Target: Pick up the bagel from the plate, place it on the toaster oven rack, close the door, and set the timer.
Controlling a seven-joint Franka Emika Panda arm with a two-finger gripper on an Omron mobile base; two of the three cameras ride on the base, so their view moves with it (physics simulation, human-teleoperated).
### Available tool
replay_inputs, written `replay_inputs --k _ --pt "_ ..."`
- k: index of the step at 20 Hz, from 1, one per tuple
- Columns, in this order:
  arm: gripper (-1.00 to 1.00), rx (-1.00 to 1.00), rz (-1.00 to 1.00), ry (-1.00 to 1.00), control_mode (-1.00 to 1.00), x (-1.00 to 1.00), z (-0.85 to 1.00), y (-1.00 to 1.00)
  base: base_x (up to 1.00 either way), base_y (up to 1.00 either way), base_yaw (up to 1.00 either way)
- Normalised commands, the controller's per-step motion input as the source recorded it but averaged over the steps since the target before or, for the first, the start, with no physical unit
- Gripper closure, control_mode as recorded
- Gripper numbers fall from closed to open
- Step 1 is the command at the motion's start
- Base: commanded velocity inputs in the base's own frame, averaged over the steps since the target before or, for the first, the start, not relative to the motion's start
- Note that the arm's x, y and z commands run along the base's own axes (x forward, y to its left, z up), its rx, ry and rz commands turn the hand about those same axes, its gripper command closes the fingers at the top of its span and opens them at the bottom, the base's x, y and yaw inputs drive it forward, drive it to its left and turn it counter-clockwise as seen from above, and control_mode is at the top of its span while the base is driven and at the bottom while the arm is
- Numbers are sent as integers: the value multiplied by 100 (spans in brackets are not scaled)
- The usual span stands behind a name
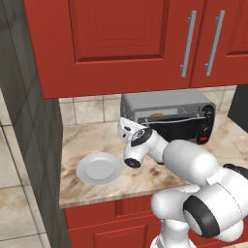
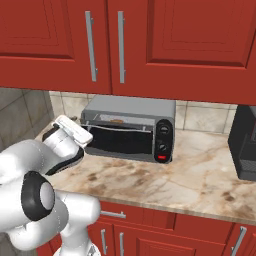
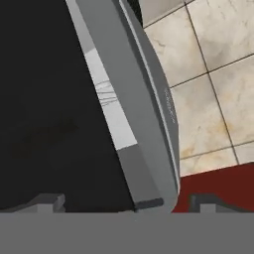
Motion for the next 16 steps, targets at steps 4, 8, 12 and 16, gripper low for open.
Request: replay_inputs --k 4,8,12,16 --pt "-100 -39 11 46 -100 24 0 18 0 0 0" --pt "-100 -39 9 51 -100 19 0 23 0 0 0" --pt "-100 -38 10 50 -100 19 0 25 0 0 0" --pt "-100 -40 9 47 -100 10 0 24 0 0 0"
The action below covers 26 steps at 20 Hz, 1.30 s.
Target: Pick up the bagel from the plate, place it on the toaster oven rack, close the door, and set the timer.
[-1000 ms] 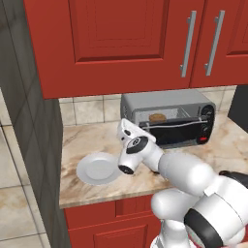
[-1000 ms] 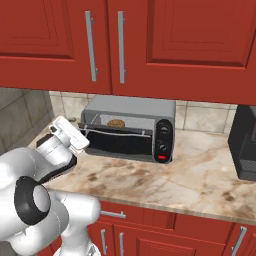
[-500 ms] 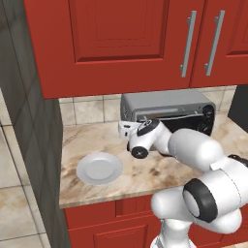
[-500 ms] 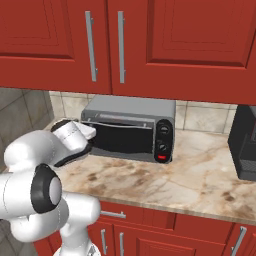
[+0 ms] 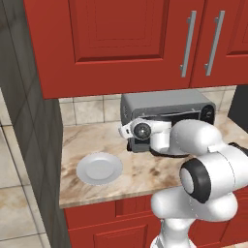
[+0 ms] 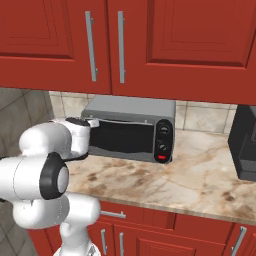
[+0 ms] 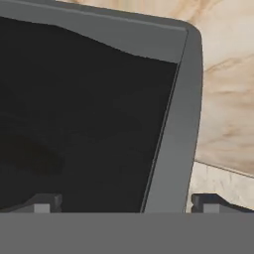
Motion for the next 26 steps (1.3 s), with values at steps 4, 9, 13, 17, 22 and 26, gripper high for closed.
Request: replay_inputs --k 4,9,13,17,22,26 --pt "-100 -39 9 47 -100 10 0 25 0 0 0" --pt "-100 -36 9 43 -100 -3 0 19 0 0 0" --pt "-100 -27 8 36 -100 -63 2 5 0 0 0" --pt "-100 -21 5 18 -100 -99 14 0 0 0 0" --pt "-100 -12 0 2 -100 -100 23 0 0 0 0" --pt "-100 -2 0 -4 -100 -99 36 0 0 0 0"
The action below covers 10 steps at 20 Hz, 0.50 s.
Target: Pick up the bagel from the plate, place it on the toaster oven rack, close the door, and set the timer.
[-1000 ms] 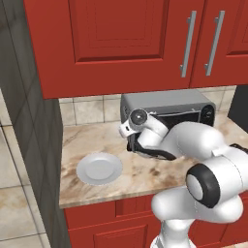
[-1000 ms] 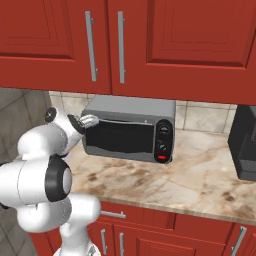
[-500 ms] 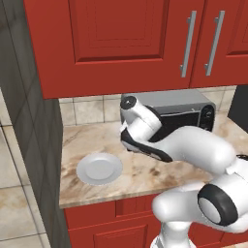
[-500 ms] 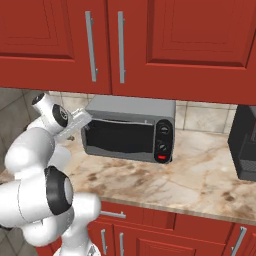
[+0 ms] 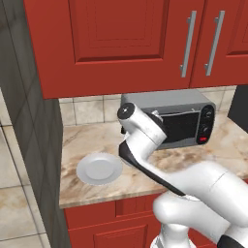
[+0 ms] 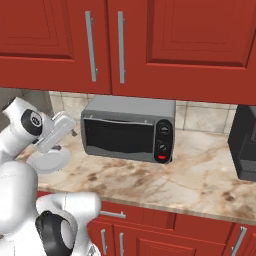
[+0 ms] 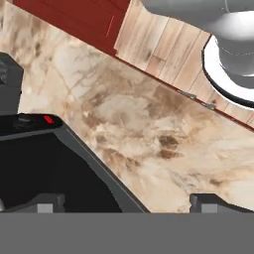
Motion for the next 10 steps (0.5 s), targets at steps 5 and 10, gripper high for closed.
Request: replay_inputs --k 5,10 --pt "-100 16 -39 -2 -100 -68 23 -15 0 0 0" --pt "-100 24 -70 -1 -100 -7 21 -34 0 0 0"
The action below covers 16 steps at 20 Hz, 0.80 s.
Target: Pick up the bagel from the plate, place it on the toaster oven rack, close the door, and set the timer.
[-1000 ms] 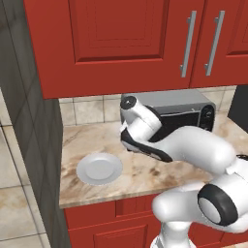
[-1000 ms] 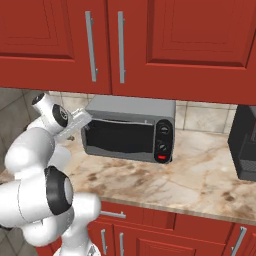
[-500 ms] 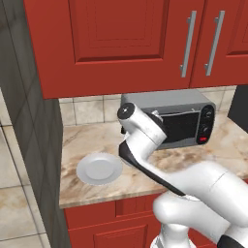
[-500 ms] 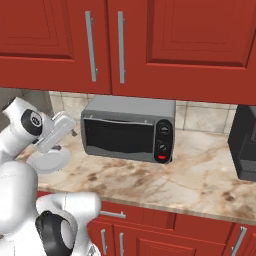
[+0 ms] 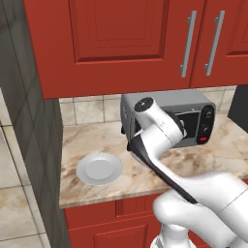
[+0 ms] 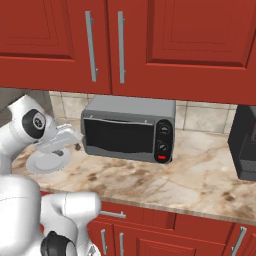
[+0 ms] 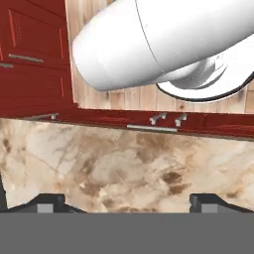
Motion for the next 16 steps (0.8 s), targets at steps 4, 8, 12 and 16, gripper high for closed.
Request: replay_inputs --k 4,8,12,16 --pt "-100 29 -72 -4 -100 0 21 -40 0 0 0" --pt "-100 26 -71 -10 -100 0 20 -37 0 0 0" --pt "-100 18 -72 -14 -100 0 6 -33 0 0 0" --pt "-100 8 -72 -20 -100 0 0 -26 0 0 0"
